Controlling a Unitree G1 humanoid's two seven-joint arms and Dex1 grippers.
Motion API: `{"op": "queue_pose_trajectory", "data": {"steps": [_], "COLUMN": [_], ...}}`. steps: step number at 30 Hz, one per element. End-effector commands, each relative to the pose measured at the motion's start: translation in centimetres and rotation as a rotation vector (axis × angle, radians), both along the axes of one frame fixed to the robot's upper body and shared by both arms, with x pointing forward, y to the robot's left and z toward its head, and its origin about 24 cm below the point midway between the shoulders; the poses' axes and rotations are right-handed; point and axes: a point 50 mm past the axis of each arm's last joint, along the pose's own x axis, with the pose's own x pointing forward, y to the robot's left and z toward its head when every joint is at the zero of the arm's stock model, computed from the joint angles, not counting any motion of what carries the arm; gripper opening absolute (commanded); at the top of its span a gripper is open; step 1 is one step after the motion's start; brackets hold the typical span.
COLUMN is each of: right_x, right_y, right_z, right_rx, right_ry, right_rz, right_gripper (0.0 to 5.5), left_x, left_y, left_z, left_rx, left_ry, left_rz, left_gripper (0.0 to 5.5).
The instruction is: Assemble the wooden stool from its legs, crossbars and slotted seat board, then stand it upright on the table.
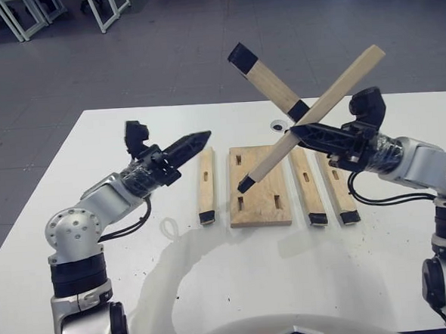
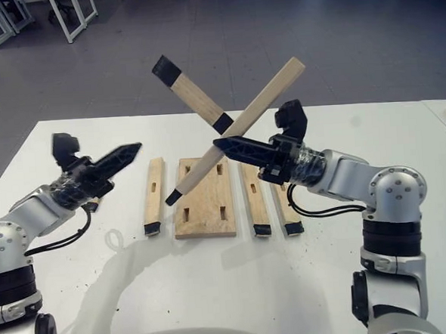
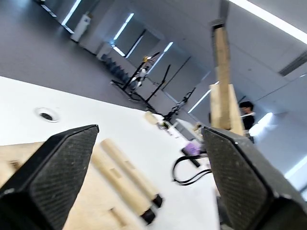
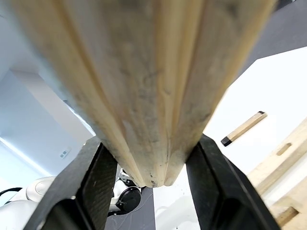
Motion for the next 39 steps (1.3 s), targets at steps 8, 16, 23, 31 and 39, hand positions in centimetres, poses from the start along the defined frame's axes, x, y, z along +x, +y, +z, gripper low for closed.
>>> {"op": "queue_pose_trajectory", "data": {"steps": [8,16,23,31,39], "right_x": [1.5,1.8,2.3,1.1,1.9], "right_y": [-2.4,-2.4,-2.8,-0.9,-1.7], "right_z": [0.6,-0.2,-0.8,-4.0,-6.7], "right_rx": [-0.063,-0.100,-0.240,-0.424,-0.549], "right_ry": [-0.048,-0.034,-0.098,-0.190,-0.227], "right_rz": [-0.211,-0.260,-0.326,-0.167,-0.221], "right_gripper": [2.03,2.03,2.03,2.03,2.03], "left_x": [-0.9,-2.6,-8.0,-7.8,-6.8], "left_y": [-6.1,-5.9,-1.6,4.1,2.9], "left_z": [-7.5,-8.7,-10.4,-11.3,-11.1], "left_rx": [1.198,1.269,1.365,1.480,1.434], "left_ry": [-0.342,-0.317,-0.193,-0.251,-0.308], "left_rz": [-0.293,-0.449,-0.860,-0.958,-0.860], "left_gripper": [3.97,3.97,3.97,3.97,3.97]}}
